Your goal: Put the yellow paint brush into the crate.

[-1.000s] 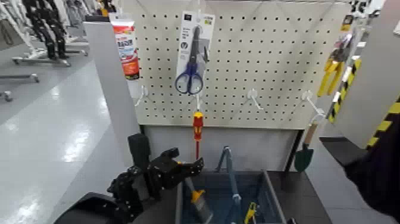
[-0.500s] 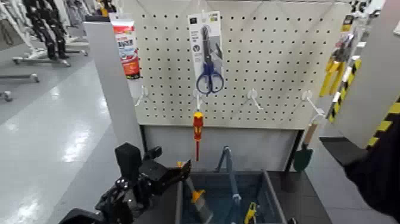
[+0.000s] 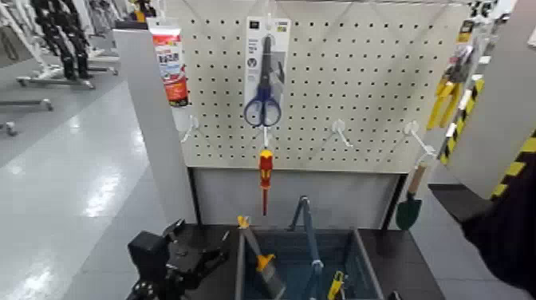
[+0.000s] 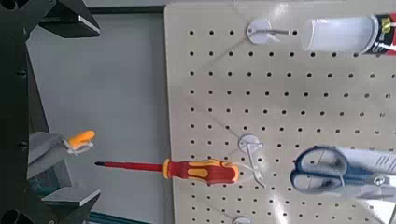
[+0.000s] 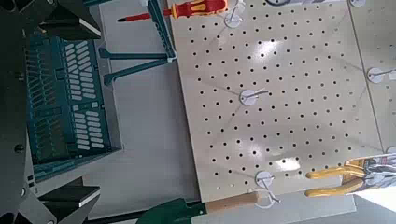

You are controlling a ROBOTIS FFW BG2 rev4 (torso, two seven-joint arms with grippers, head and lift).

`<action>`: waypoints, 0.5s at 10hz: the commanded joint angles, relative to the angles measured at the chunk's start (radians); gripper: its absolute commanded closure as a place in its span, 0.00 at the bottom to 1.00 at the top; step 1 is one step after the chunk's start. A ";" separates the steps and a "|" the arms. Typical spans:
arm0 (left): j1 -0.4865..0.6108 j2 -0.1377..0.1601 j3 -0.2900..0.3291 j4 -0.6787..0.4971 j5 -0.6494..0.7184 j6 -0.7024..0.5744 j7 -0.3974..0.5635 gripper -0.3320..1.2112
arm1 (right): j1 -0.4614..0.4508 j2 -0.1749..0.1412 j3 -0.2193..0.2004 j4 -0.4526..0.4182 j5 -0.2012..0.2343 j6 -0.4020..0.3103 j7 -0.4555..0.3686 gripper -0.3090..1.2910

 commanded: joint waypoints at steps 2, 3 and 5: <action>0.098 -0.021 0.037 -0.024 -0.060 -0.067 0.068 0.28 | 0.003 0.003 -0.003 -0.003 0.033 -0.015 -0.017 0.27; 0.121 -0.022 0.034 -0.033 -0.085 -0.088 0.106 0.28 | 0.006 0.003 -0.005 -0.005 0.035 -0.017 -0.020 0.27; 0.163 -0.024 0.037 -0.059 -0.118 -0.102 0.143 0.28 | 0.006 0.003 -0.006 -0.005 0.036 -0.020 -0.020 0.27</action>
